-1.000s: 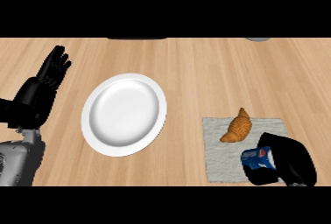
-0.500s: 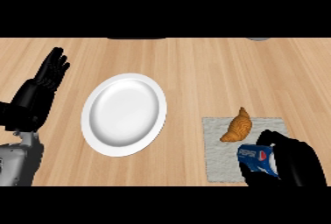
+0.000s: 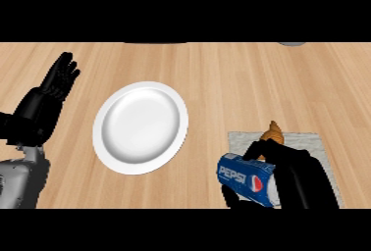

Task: Pick the can from the placemat and place it in the plate

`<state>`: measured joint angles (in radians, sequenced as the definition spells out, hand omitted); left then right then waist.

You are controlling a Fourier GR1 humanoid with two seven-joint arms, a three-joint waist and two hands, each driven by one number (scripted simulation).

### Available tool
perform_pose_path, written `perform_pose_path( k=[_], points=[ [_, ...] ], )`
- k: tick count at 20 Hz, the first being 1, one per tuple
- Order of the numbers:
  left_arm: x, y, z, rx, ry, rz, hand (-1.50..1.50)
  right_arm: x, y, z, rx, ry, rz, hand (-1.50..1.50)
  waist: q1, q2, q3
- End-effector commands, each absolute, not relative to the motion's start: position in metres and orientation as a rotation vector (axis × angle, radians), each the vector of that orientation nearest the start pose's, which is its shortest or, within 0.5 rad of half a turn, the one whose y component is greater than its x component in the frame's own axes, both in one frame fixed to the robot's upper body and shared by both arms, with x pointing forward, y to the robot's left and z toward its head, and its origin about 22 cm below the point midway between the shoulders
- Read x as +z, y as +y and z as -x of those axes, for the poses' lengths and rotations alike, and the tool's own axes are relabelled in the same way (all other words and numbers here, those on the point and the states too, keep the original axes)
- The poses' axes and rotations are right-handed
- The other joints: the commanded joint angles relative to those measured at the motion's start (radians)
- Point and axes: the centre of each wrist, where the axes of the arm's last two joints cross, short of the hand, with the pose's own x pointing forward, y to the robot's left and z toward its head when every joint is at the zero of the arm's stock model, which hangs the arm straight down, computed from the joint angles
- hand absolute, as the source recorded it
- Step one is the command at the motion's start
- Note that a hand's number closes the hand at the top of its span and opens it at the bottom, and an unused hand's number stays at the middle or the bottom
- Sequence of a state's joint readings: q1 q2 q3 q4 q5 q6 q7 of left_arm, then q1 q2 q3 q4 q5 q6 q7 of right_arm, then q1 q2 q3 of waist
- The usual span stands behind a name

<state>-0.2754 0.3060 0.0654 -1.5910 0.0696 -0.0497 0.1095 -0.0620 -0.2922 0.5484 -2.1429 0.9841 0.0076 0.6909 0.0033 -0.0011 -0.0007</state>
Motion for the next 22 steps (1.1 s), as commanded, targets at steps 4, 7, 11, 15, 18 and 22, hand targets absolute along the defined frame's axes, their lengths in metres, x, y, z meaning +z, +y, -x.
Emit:
perform_pose_path(
  k=[4, 7, 11, 15, 18, 22],
  points=[
    [0.096, 0.285, -0.297, -0.241, -1.74, -0.147, 0.0, 0.16, -0.073, -0.193, 0.844, -1.694, 0.755, 1.5, 0.008, 0.002, 0.0],
    [0.102, 0.29, -0.289, -0.241, -1.748, -0.141, 0.0, 0.16, -0.056, -0.216, 0.86, -1.687, 0.749, 1.5, 0.012, 0.001, 0.0],
    [0.102, 0.264, -0.3, -0.243, -1.755, -0.12, 0.0, 0.155, -0.027, -0.232, 0.833, -1.682, 0.679, 1.5, 0.011, 0.003, 0.0],
    [0.106, 0.269, -0.292, -0.258, -1.757, -0.122, 0.0, 0.155, 0.0, -0.268, 0.79, -1.65, 0.644, 1.5, 0.033, 0.004, 0.0],
    [0.098, 0.267, -0.297, -0.269, -1.763, -0.115, 0.0, 0.137, 0.02, -0.275, 0.808, -1.623, 0.656, 1.5, 0.031, 0.006, 0.0],
    [0.112, 0.271, -0.309, -0.241, -1.757, -0.114, 0.0, 0.13, 0.03, -0.307, 0.83, -1.588, 0.698, 1.5, 0.032, 0.007, 0.0]
  ],
)
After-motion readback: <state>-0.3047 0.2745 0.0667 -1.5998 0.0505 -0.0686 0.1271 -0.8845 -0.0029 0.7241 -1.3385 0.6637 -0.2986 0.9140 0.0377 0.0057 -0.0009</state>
